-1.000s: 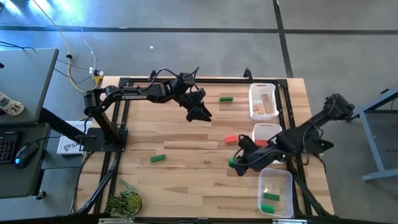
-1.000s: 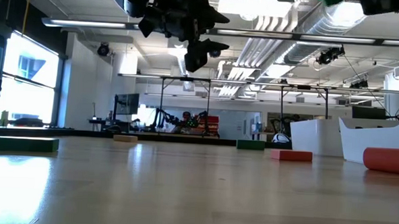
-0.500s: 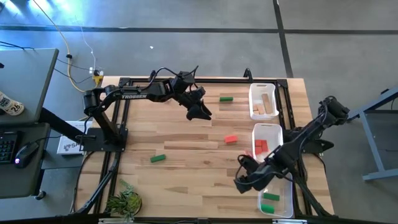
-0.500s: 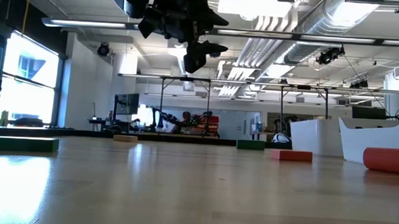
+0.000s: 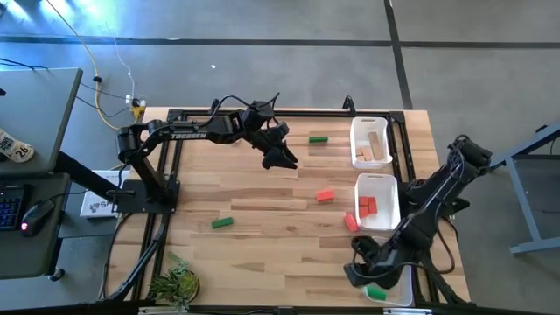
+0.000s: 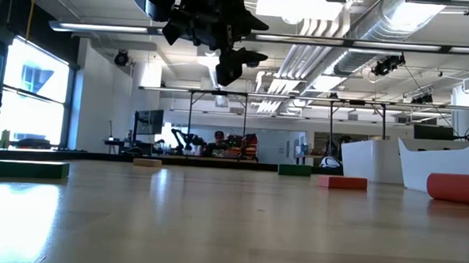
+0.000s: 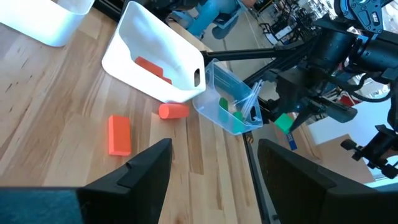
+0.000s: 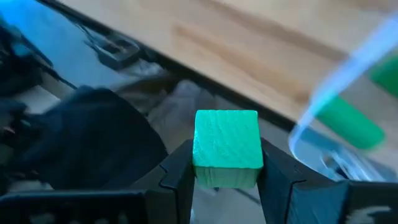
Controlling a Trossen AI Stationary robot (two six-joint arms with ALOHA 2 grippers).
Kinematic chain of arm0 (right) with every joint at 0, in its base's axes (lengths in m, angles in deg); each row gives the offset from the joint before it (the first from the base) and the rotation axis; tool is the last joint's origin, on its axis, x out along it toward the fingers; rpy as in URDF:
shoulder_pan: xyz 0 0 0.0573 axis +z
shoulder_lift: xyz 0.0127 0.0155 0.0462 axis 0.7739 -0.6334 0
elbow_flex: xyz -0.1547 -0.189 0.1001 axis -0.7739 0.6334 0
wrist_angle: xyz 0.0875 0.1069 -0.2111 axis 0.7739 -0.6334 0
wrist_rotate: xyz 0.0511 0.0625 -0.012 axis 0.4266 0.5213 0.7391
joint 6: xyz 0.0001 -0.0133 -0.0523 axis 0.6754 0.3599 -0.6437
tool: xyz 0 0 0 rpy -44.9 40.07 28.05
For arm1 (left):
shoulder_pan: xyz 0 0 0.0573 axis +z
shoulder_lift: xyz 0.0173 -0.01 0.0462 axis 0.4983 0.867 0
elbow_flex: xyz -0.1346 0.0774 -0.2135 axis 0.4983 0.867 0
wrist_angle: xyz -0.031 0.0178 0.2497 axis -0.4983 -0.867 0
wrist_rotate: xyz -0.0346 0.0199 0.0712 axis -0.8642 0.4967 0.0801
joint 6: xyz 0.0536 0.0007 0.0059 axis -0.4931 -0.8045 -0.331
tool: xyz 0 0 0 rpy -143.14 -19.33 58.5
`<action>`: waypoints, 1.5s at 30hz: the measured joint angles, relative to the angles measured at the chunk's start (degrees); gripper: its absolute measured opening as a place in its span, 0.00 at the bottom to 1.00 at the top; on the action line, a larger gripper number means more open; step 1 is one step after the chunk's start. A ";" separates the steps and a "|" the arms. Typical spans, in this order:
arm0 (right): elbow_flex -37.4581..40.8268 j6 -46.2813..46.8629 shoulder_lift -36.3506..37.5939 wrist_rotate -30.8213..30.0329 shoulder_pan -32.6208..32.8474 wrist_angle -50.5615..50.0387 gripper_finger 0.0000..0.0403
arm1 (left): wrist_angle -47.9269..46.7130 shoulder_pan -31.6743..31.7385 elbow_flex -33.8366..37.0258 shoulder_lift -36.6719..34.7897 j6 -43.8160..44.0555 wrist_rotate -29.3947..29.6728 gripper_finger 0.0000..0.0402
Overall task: Sort & place blocks by color
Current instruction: Put the green block into the transparent bin, then put the orange block into the bottom white bin
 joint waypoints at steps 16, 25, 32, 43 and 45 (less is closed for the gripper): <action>-0.02 8.67 0.00 10.49 2.53 -21.16 0.34 | -12.27 -0.11 0.00 0.00 -1.78 4.53 0.56; -0.02 2.75 0.00 7.12 2.27 -25.89 0.38 | -24.72 -1.99 0.02 0.00 -4.07 11.14 0.56; -0.02 -1.60 -0.01 10.08 1.08 -27.54 0.48 | -27.95 -4.19 0.02 -0.01 -2.97 11.19 0.56; -0.02 -10.06 0.21 -1.38 -1.27 -32.55 0.54 | -34.77 -3.85 0.07 -10.22 -2.99 19.14 0.56; -0.02 -12.69 0.37 -3.53 -3.00 -32.30 0.54 | -34.93 -3.43 0.07 -12.32 -3.01 21.06 0.56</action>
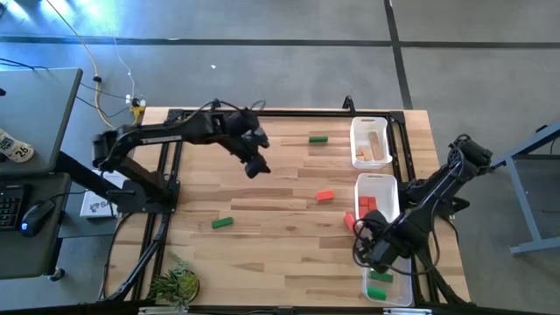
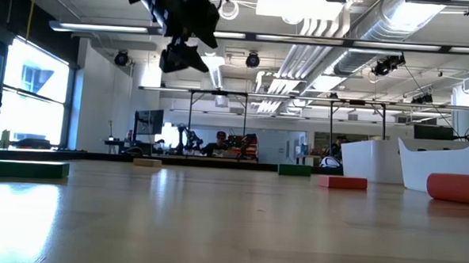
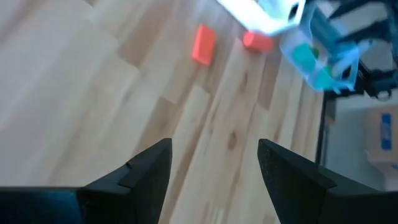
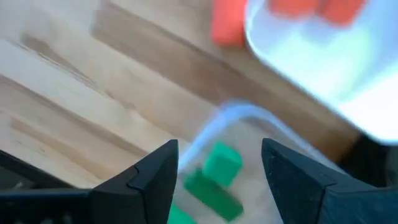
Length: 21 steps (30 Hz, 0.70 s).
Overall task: Sort & place blocks by color
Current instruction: Put the orange block into the bottom white bin
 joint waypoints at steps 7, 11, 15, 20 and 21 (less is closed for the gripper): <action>0.00 -12.80 0.40 -8.06 -9.48 2.33 0.54 | -4.77 1.87 -0.04 -6.29 -2.77 8.33 0.56; -0.02 -24.87 0.46 -8.06 -16.30 6.11 0.54 | -7.40 2.60 -0.04 -8.65 -3.94 12.97 0.56; -0.02 -37.58 0.46 -7.74 -23.13 10.68 0.54 | -7.41 3.14 -0.04 -9.52 -5.77 15.57 0.56; -0.02 -52.79 0.46 -3.53 -30.92 13.52 0.54 | -7.19 3.60 -0.04 -9.22 -6.35 15.64 0.56; -0.02 -56.27 0.46 -2.74 -32.06 13.68 0.54 | -6.92 3.60 -0.04 -8.96 -6.43 15.67 0.56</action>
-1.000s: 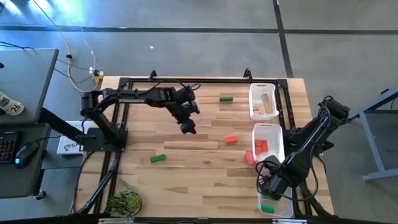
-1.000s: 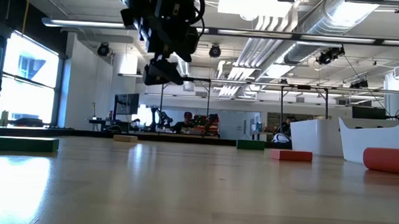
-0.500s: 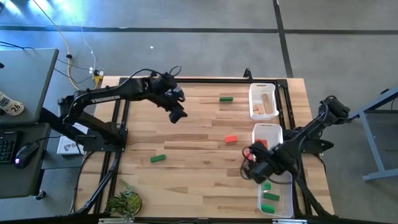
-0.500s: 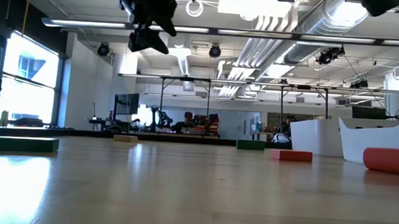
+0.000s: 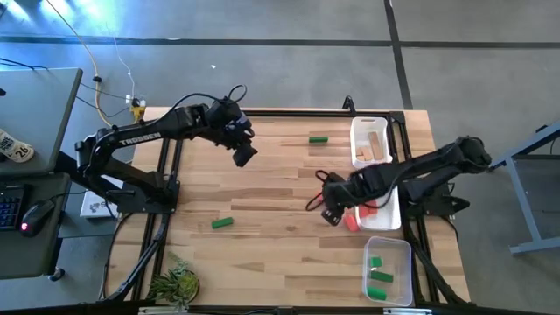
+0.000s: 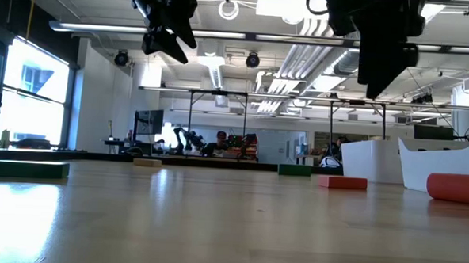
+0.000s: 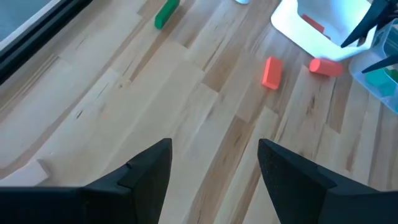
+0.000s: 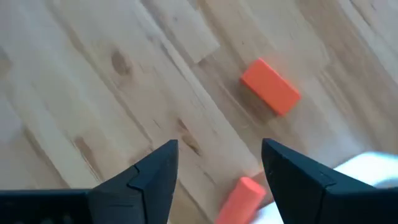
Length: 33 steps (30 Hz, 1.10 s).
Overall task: Sort & place blocks by color
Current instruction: Put the orange block into the bottom white bin
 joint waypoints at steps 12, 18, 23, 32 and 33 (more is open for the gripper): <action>0.00 -39.92 -0.36 4.55 -10.74 0.21 0.59 | 2.74 0.00 0.00 0.18 6.49 0.15 0.56; 0.00 -50.52 -4.96 4.31 -13.30 0.68 0.60 | 4.62 -0.04 0.00 0.18 8.85 0.15 0.56; 0.00 -54.70 -10.29 3.38 -13.38 0.45 0.60 | 4.86 -0.11 0.00 0.18 9.49 0.15 0.56; 0.00 -55.89 -17.23 3.62 -13.38 2.46 0.60 | 4.85 -0.11 0.00 0.18 9.49 0.79 0.56; 0.00 -55.91 -17.72 3.72 -13.38 2.96 0.60 | 4.86 -0.11 0.00 0.18 9.46 0.88 0.56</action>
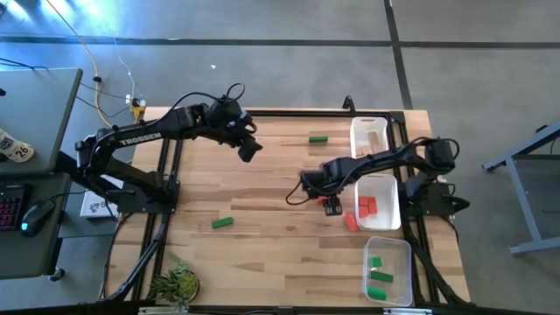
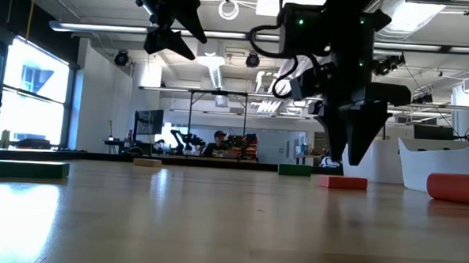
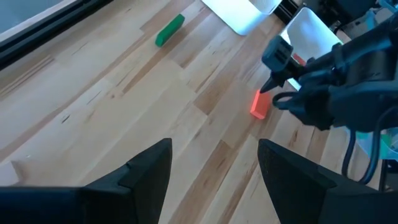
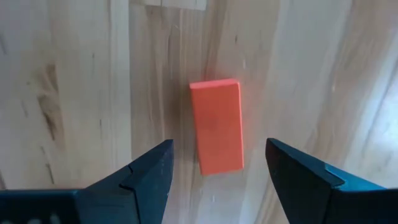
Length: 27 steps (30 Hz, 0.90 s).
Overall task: Sort & place blocks by color
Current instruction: Put the orange block into the bottom white bin
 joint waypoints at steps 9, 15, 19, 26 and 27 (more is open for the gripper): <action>0.00 0.17 -4.36 0.08 -0.04 1.49 0.60 | 0.00 0.02 0.00 0.00 -1.49 0.34 0.56; -0.03 2.42 -6.64 1.83 -0.04 1.57 0.51 | 0.00 0.02 0.00 0.00 -3.82 0.34 0.56; -0.24 6.00 -7.24 3.67 -0.09 1.26 0.35 | -0.02 0.02 0.00 0.00 -5.69 0.34 0.56; -0.15 17.28 -6.49 4.77 -0.09 0.05 0.24 | 0.00 0.02 0.00 0.00 -9.14 0.34 0.56; -0.05 18.97 -6.33 5.24 0.04 -0.75 0.24 | 0.00 0.02 0.00 0.00 -9.71 0.34 0.56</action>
